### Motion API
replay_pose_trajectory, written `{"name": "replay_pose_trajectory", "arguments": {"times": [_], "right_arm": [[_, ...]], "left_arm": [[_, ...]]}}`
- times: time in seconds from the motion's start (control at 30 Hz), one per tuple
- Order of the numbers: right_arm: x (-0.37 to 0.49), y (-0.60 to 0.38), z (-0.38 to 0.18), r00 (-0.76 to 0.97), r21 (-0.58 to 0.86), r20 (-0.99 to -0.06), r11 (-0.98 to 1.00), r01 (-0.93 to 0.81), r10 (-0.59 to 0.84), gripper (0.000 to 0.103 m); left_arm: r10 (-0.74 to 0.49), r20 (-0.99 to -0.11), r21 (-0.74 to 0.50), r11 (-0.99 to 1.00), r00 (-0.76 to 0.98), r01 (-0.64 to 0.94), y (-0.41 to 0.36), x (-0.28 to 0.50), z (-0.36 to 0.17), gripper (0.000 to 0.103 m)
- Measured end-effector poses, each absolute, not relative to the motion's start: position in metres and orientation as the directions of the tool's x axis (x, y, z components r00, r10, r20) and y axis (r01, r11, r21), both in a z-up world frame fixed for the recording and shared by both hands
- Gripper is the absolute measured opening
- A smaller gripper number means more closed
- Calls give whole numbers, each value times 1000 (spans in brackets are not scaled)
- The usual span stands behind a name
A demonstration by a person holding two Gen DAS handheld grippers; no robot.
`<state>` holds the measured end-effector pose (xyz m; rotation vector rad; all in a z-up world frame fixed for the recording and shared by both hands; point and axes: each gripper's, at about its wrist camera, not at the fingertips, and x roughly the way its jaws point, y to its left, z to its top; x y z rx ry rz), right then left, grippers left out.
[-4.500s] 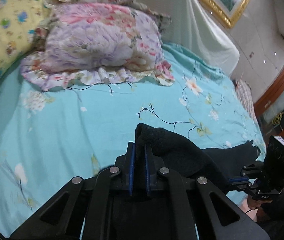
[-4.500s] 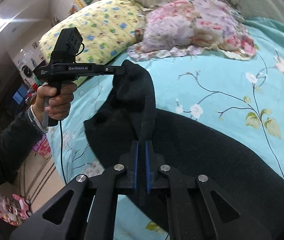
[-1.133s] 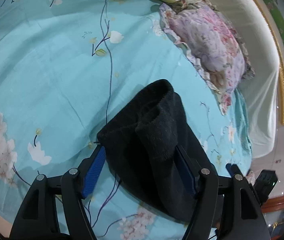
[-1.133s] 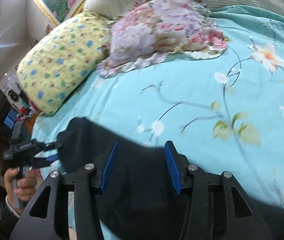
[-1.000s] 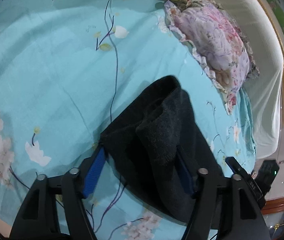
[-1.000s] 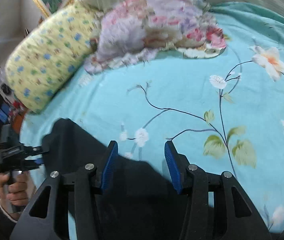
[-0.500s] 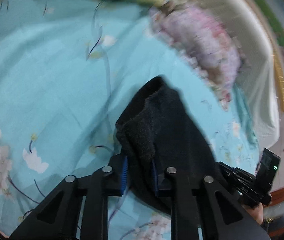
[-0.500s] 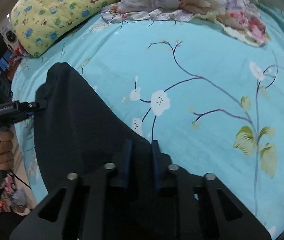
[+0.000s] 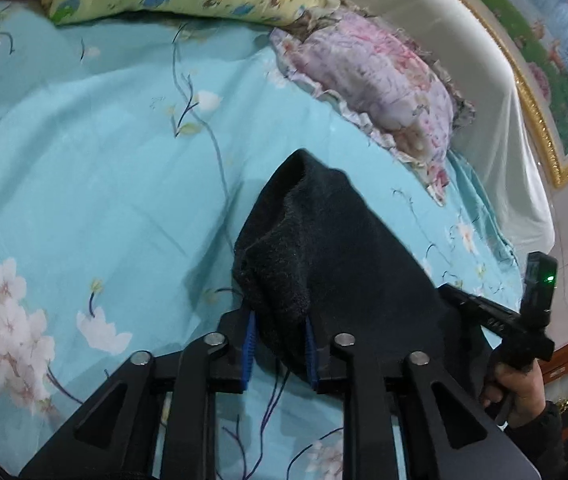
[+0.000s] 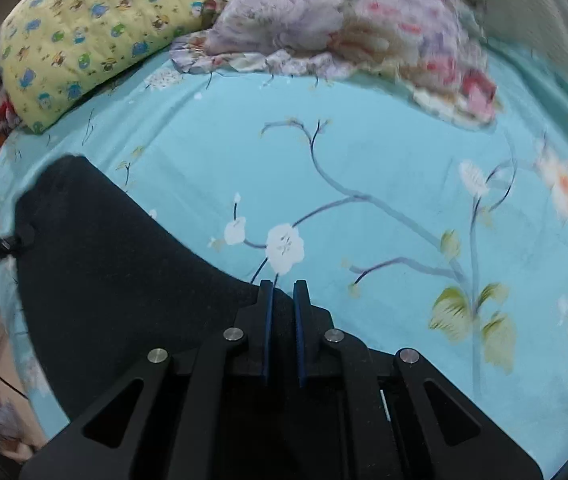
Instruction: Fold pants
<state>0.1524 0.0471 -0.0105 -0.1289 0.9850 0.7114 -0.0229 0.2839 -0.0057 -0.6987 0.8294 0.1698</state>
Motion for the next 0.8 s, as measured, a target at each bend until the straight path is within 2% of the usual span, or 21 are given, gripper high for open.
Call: {"name": "replay_pose_trajectory", "arguments": {"times": [0.03, 0.13, 0.17, 0.23, 0.27, 0.43, 0.53, 0.8], "right_arm": [[152, 43, -10, 353, 225, -791, 774, -591, 499, 19], [152, 26, 0, 391, 261, -767, 804, -535, 509, 28], [151, 20, 3, 402, 273, -758, 809, -521, 514, 31], [146, 5, 11, 420, 308, -737, 817, -487, 529, 47], [144, -1, 14, 428, 325, -726, 817, -477, 539, 49], [118, -31, 22, 454, 385, -689, 816, -431, 565, 50], [105, -42, 19, 451, 409, -689, 819, -403, 567, 50], [69, -82, 12, 482, 466, -670, 826, -319, 564, 51]], "left_arm": [[-118, -729, -496, 770, 675, -401, 284, -24, -4, 30], [-54, -738, -445, 788, 673, -425, 285, -31, 7, 44], [-34, -733, -436, 790, 679, -431, 285, -34, 12, 45], [-4, -723, -426, 791, 691, -440, 288, -42, 23, 45], [7, -714, -425, 790, 700, -441, 290, -45, 29, 46], [2, -687, -432, 803, 726, -410, 282, -44, 51, 48], [-17, -686, -430, 816, 727, -387, 270, -36, 56, 54], [-106, -695, -436, 848, 711, -300, 224, -14, 55, 57]]}}
